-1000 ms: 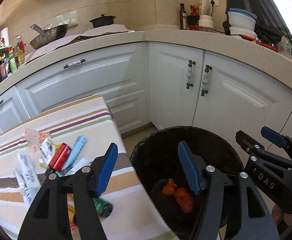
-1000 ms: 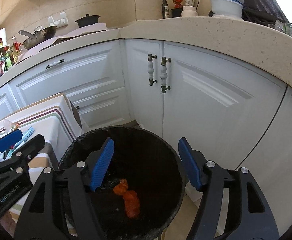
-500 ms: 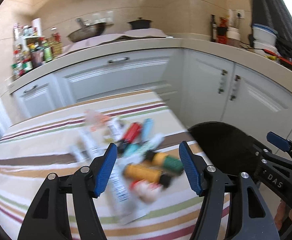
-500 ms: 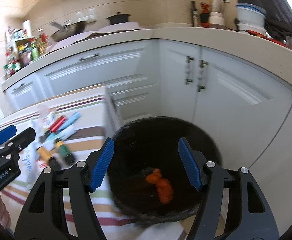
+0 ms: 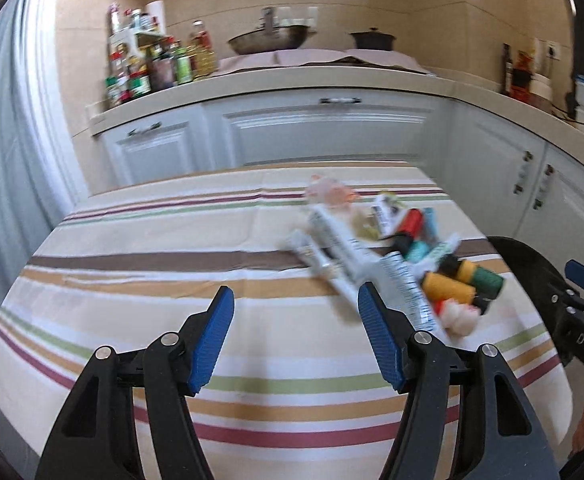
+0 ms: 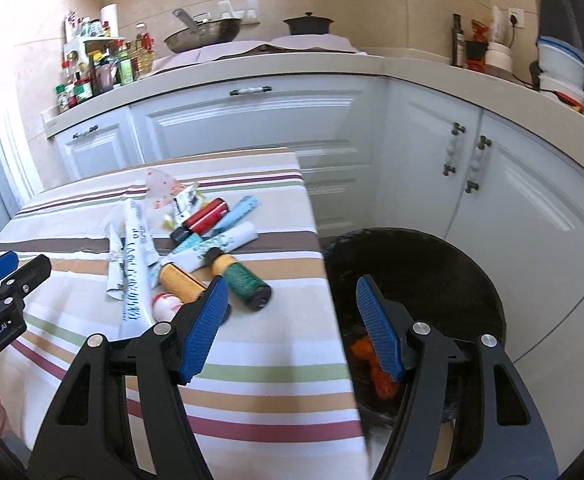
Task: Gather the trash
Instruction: 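Grasp the green spray can with the right gripper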
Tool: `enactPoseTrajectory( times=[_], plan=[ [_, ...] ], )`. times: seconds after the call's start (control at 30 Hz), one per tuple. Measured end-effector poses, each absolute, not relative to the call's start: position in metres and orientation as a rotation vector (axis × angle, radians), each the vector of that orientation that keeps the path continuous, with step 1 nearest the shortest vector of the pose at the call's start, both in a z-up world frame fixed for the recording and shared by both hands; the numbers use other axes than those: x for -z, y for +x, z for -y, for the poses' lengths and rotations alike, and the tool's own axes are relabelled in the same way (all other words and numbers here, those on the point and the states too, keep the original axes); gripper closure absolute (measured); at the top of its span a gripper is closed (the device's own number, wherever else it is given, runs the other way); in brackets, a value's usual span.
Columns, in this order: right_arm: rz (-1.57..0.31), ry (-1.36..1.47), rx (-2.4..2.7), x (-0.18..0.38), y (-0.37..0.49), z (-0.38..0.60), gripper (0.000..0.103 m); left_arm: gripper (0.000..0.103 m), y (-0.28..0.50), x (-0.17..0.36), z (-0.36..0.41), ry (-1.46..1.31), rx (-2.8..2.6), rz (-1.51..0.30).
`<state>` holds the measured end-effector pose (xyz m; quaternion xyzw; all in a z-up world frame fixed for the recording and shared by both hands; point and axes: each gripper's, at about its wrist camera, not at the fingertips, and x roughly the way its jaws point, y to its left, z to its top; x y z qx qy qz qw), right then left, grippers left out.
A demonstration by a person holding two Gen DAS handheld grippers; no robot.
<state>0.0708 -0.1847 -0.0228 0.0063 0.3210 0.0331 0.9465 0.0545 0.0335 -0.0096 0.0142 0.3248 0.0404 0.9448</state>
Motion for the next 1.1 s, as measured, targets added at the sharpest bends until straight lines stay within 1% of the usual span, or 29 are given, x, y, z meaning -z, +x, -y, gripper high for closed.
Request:
enactPoseTrajectory(
  times=[0.2,0.73,0.83,0.97,1.1],
  plan=[
    [-0.665,-0.021,-0.098,0.025,0.074,0.166,0.038,0.040,0.053,0.017,-0.056,-0.001,-0.115,-0.674],
    [-0.713,-0.049,-0.090,0.036,0.104,0.159,0.040,0.040,0.059,0.023,-0.076,-0.021,-0.163,-0.691],
    [-0.734,-0.060,-0.098,0.039,0.112,0.156,0.047,0.040,0.062,0.025,-0.081,-0.027,-0.178,-0.700],
    [-0.768,-0.069,-0.109,0.045,0.123,0.155,0.049,0.040,0.068,0.029,-0.084,-0.030,-0.189,-0.714],
    [-0.804,-0.074,-0.130,0.051,0.132,0.154,0.057,0.040,0.071,0.032,-0.083,-0.027,-0.186,-0.723]
  ],
)
